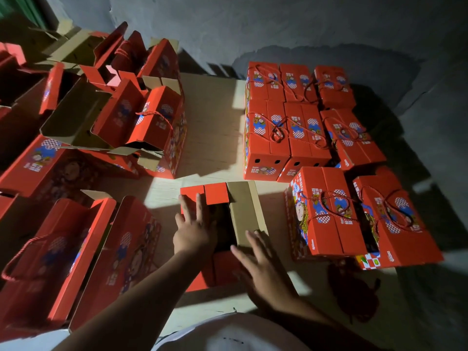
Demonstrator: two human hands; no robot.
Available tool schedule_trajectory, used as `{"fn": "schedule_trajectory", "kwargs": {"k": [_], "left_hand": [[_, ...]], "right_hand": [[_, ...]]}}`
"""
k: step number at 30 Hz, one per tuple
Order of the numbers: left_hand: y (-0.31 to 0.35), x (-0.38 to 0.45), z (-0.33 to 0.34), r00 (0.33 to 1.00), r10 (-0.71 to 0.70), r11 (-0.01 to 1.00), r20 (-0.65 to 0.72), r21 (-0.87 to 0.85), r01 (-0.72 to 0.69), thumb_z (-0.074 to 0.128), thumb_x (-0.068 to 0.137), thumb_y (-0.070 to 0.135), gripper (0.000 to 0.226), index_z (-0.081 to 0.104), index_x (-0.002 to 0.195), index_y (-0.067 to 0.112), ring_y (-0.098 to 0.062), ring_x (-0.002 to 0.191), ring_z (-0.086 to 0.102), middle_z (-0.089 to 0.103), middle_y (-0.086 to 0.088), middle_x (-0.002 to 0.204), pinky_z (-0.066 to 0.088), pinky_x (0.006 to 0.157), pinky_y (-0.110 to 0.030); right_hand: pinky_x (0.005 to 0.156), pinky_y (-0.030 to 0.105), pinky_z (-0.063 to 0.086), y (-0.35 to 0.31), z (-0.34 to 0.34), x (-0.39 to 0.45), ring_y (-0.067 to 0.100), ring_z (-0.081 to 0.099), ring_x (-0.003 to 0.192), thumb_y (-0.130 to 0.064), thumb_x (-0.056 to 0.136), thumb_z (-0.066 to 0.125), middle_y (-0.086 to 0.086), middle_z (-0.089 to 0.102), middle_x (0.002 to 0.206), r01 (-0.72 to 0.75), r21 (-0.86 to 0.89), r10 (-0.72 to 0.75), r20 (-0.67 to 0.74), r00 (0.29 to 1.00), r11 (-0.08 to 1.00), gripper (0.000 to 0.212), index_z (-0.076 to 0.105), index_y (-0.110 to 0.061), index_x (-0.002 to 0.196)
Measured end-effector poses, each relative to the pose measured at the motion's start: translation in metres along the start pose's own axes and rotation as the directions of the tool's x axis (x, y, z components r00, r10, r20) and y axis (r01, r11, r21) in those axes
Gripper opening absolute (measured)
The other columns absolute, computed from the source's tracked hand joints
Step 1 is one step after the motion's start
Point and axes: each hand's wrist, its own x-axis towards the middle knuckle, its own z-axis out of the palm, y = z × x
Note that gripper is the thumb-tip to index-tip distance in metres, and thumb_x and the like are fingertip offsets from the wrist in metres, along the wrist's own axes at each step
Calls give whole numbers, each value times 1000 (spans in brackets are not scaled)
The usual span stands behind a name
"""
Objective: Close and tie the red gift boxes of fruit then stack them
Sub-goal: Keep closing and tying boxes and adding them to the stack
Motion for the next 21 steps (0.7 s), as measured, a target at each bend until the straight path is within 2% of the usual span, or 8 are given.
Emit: {"fn": "schedule_trajectory", "kwargs": {"k": [3,5,8,10,12,14,17,21], "left_hand": [[-7,-7,1,999,37,998,-25,-52,-38,30,99,66,80,-15,158,39,-40,148,23,-16,-3,169,56,85,-49],[-14,-18,3,996,83,995,-34,-60,-85,27,98,69,79,-13,159,39,-38,154,13,-20,2,169,57,89,-51],[-26,-26,5,981,181,983,-63,-19,-183,25,101,69,76,-13,160,39,-26,156,-16,-24,5,168,46,103,-58],[-32,-25,1,953,297,954,-55,-29,-299,24,104,65,70,-11,160,41,-19,154,-23,-24,9,168,32,112,-62],[-35,-22,-7,916,401,910,-29,-105,-401,21,105,65,66,-8,160,43,-12,154,-23,-22,15,167,23,119,-63],[-38,-20,-15,890,456,872,-10,-193,-449,23,102,70,70,-5,160,43,-10,154,-20,-18,18,168,18,121,-63],[-45,-21,-24,855,518,838,34,-217,-500,34,94,80,86,-4,161,41,-12,155,-20,-16,15,169,13,123,-63],[-47,-23,-32,797,589,808,132,-71,-585,43,75,96,118,-8,162,35,-18,153,-28,-25,9,167,-1,122,-64]], "right_hand": [[124,40,22,7,-8,4,23,12,158,-49,100,53,1,11,172,-237,116,245,-54,968,964,64,33,-36,159],[125,36,22,10,-10,7,15,9,158,-45,99,59,-4,8,172,-334,250,357,-53,933,909,74,21,-37,162],[122,27,24,9,-12,12,10,19,155,-37,96,69,-4,20,170,-462,484,517,23,856,743,86,15,-36,163],[111,20,28,7,-12,15,7,33,146,-36,95,70,-5,33,164,-531,545,577,102,810,649,82,22,-33,162],[107,12,26,2,-11,14,0,35,141,-33,97,68,-8,37,162,-519,598,572,120,811,611,75,28,-31,160],[111,8,24,-3,-11,14,-4,33,143,-29,99,65,-11,38,161,-482,661,560,112,821,575,68,32,-29,159],[119,25,31,-11,-19,17,0,41,142,-28,103,59,-13,46,156,-452,710,554,104,826,540,57,39,-27,156],[123,30,29,-17,-23,19,0,39,144,-25,106,51,-11,47,156,-406,740,536,73,841,536,48,43,-23,154]]}}
